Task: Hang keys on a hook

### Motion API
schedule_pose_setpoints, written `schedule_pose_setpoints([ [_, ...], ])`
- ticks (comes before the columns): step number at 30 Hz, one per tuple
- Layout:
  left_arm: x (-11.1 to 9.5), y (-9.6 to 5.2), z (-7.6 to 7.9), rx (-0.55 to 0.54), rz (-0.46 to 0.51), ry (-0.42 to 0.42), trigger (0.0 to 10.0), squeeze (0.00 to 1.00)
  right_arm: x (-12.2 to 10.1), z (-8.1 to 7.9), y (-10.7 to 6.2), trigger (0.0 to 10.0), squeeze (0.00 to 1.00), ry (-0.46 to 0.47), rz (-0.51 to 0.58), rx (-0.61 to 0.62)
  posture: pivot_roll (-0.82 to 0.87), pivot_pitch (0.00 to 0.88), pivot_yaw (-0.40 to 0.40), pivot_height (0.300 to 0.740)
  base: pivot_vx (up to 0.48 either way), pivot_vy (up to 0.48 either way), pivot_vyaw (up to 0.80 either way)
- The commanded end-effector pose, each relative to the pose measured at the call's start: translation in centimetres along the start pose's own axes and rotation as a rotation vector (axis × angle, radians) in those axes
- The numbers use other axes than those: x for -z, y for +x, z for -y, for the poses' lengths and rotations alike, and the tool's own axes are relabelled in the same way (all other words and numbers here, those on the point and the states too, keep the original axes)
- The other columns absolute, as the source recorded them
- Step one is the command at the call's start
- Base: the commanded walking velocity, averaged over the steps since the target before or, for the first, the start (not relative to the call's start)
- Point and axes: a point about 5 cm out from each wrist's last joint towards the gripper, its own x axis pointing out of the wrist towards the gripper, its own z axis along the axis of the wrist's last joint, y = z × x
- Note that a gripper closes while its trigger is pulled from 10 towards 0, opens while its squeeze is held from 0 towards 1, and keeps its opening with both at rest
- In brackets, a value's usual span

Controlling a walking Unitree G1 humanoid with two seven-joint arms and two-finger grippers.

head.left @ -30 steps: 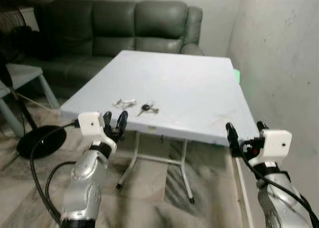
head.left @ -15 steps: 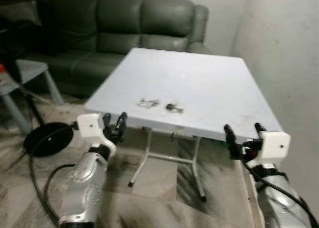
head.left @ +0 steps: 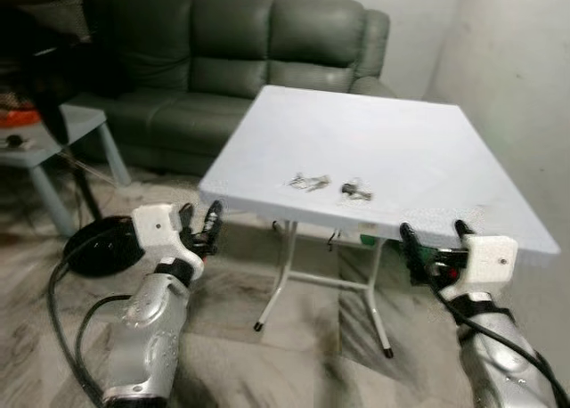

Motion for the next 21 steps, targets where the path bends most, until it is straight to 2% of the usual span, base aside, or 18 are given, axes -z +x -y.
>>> schedule_pose_setpoints([
  [1,-0.02,0.34,1.14,0.027,0.003,-0.006,10.0,0.0,-0.32,0.8,-0.15,10.0,0.0,-0.012,0.004,0.018,-0.03,0.0,-0.048,0.74,0.0,0.0,0.0],
  [19,0.13,0.45,1.13,0.013,-0.007,-0.034,10.0,0.0,-0.33,0.93,-0.13,10.0,0.0,-0.02,-0.004,0.017,-0.03,0.0,-0.051,0.74,0.0,0.0,0.0],
  [21,0.14,0.49,1.16,0.016,-0.008,-0.038,10.0,0.0,-0.33,0.93,-0.14,10.0,0.0,-0.02,-0.005,0.018,-0.03,0.0,-0.051,0.74,0.324,0.0,0.0],
])
